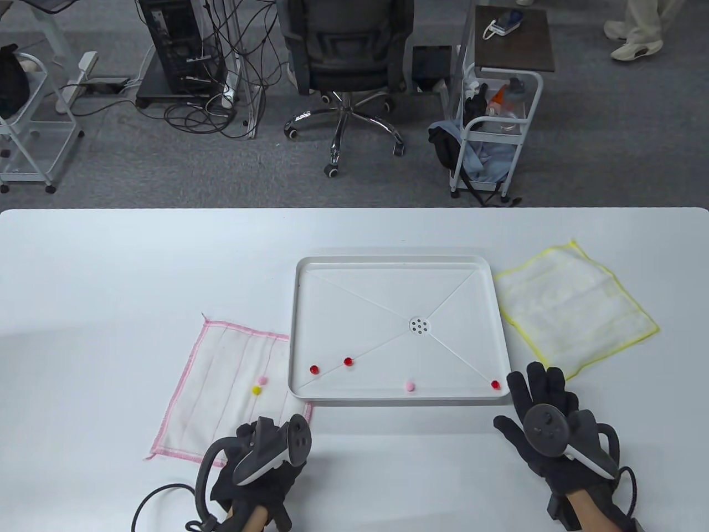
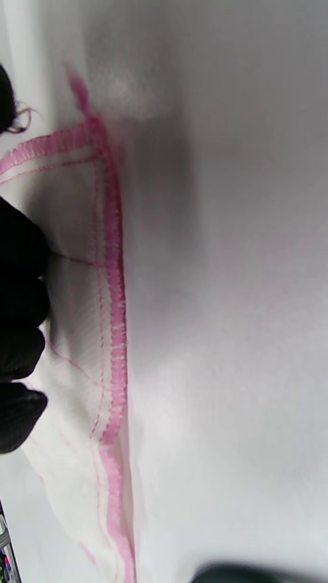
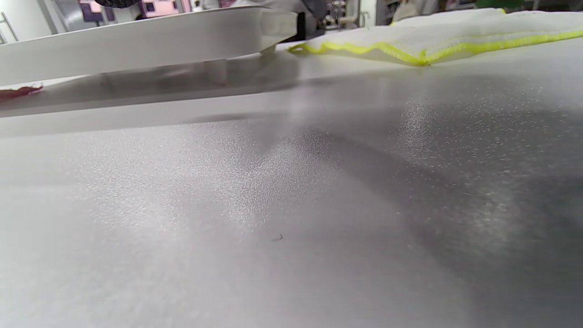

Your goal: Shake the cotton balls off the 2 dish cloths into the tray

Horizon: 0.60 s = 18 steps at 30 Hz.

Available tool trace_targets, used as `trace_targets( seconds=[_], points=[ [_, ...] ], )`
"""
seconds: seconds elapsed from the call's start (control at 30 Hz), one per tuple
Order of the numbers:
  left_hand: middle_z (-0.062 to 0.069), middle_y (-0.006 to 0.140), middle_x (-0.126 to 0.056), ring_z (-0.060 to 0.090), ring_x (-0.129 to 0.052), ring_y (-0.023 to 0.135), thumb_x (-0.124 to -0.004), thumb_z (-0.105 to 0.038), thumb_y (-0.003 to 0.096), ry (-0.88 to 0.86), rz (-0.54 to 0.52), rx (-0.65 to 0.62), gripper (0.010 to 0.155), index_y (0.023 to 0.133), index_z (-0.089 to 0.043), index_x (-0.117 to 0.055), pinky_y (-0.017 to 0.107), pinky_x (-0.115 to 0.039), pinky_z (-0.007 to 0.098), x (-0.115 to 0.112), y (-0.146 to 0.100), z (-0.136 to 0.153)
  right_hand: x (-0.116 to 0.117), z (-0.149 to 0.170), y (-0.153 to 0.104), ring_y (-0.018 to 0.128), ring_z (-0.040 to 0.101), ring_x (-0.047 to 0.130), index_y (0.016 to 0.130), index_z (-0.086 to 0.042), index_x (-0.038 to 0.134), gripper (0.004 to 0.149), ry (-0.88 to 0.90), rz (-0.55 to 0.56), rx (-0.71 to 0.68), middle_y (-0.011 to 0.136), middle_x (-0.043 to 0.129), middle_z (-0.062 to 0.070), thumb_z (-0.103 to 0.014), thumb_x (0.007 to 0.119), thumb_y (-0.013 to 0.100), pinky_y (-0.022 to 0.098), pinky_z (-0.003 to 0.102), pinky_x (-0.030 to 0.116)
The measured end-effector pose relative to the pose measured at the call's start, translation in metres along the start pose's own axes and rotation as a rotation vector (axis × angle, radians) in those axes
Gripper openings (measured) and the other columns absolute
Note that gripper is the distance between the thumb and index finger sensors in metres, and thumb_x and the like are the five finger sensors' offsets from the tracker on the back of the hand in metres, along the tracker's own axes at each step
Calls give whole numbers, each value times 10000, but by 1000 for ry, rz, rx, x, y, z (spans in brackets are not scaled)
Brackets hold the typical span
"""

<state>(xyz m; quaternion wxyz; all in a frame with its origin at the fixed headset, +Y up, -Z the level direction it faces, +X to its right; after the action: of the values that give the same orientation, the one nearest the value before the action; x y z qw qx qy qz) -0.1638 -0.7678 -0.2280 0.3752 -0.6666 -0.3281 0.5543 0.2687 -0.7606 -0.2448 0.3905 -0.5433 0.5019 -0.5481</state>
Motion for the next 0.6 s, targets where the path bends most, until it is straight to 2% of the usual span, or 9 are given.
trace_targets(
  seconds=[0.6],
  points=[
    [150,1115,-602,412,-612,995,-607,-588,504,37,-12,-104,702,1064,-165,-628,707,-648,574,1,-14,-22,1,0,0,982,350,-122,1121,-251,118,748,1,2,-5,1126,-106,63,-582,513,579,745,628,186]
  ],
)
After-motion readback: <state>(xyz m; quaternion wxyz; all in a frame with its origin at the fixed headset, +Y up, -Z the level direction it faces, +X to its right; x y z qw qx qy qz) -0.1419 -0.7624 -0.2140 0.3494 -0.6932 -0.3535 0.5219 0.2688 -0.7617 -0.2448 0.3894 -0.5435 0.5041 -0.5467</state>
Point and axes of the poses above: the tracker on the back of each hand, its own z axis roughly to the little-finger side, its own y axis roughly from the wrist to the fingertips, x = y × z, the point moved 2 cm from there along y, roughly from the wrist to the fingertips
